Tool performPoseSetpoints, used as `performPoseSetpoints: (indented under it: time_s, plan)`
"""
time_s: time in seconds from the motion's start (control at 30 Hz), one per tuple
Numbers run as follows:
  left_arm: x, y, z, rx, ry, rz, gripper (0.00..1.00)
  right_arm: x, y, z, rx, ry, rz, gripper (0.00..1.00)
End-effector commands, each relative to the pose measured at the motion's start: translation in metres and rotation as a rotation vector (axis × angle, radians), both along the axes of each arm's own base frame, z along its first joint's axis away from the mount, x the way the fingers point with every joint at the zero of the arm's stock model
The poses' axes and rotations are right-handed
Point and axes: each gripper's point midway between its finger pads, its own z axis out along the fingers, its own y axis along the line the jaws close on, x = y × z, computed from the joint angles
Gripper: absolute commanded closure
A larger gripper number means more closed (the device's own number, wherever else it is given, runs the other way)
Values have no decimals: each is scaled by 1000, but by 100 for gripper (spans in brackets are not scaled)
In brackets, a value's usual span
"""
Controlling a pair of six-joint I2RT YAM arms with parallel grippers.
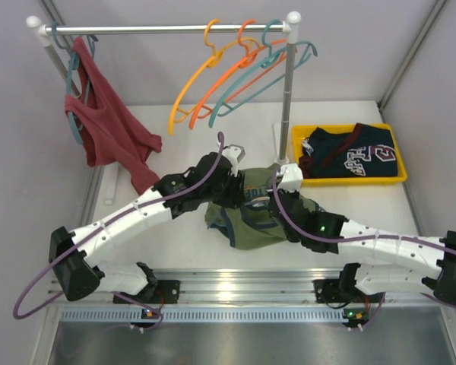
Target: Place the tank top on the hanger
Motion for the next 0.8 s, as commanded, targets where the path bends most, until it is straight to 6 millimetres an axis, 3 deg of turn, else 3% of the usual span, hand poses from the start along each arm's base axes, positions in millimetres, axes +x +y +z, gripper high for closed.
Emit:
performPoseSetpoints:
  time_s: [0.0, 0.17, 0.37, 0.6, 0.77]
  plan:
    - [-4, -5, 21, -72, -61, -51, 55, -2, 4, 40, 84, -59, -4, 100]
    - [-12, -6, 33, -136, -120, -107, 47, -7, -4, 38, 74, -48, -7, 100]
    - [-26, -2, 45, -220, -208, -188, 45, -14, -16, 37, 83, -43, -4, 100]
    - [-43, -1, 34, -215, -275, -345, 43, -18, -16, 44, 92, -41, 31, 100]
    - [-43, -1, 26, -176, -302, -389, 43, -19, -13, 46, 96, -38, 49, 100]
